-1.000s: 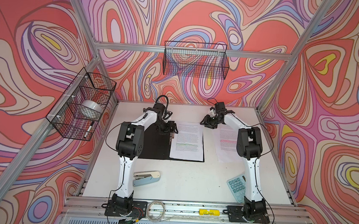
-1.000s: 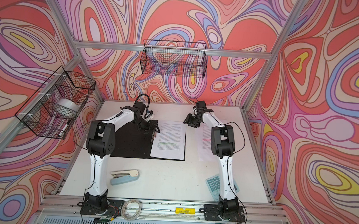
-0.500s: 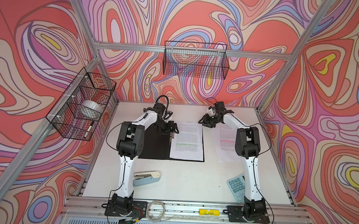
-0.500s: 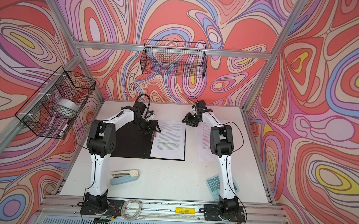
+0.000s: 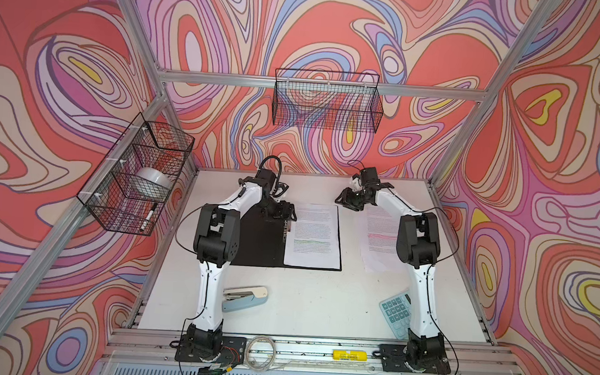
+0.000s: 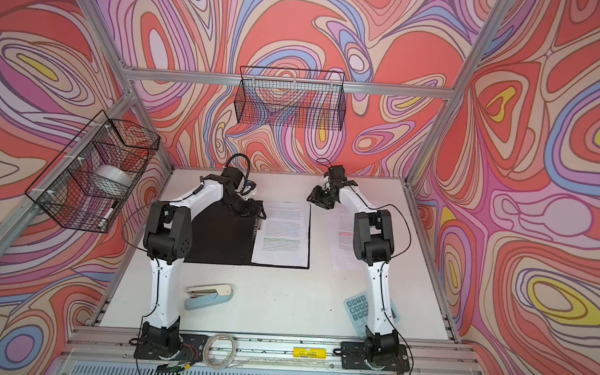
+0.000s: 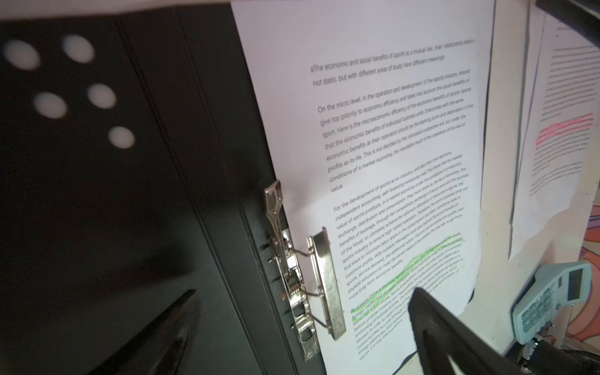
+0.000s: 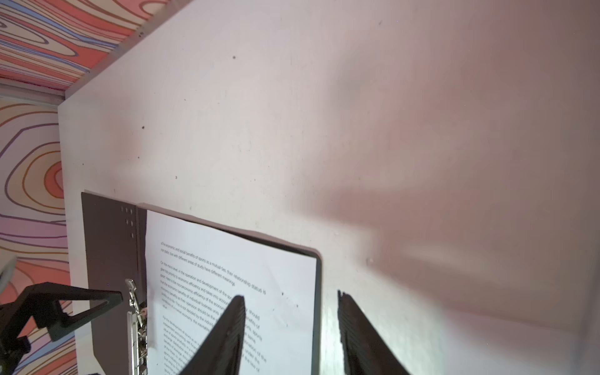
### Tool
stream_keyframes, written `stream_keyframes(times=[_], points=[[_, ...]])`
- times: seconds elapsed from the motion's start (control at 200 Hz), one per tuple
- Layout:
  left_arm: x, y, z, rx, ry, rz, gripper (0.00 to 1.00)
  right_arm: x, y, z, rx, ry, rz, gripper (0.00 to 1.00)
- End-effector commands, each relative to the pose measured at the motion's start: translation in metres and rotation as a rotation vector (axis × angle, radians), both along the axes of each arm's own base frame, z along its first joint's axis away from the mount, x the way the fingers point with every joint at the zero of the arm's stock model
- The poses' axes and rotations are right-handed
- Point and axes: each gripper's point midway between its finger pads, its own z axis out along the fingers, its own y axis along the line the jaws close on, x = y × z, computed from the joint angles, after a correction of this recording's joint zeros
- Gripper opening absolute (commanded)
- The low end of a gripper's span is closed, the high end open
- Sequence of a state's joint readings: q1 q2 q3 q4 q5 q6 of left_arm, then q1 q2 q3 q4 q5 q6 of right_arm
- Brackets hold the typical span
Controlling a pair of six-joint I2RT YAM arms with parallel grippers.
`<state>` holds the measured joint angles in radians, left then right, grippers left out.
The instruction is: Put the files into the folder
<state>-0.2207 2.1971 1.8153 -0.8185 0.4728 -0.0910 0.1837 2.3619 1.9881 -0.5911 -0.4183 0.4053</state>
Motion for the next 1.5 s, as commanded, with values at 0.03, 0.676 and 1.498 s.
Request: stream_keyframes(times=[0.03, 0.676, 1.498], points=[[0.005, 0.007, 0.084, 0.028, -0.175, -0.027, 1.0, -0.001, -0.053, 0.089, -0.127, -0.181, -0.16, 0.5], [-0.075, -0.146, 0.096, -0.055, -0.123, -0.384, 1.0, -0.131, -0.267, 0.009, -0.248, 0.176, -0.59, 0.57], [-0.086, -0.138, 0.078, -0.058, -0.077, -0.327, 1.0, -0.114, -0.248, -0.052, -0.422, 0.311, -0.383, 0.59]])
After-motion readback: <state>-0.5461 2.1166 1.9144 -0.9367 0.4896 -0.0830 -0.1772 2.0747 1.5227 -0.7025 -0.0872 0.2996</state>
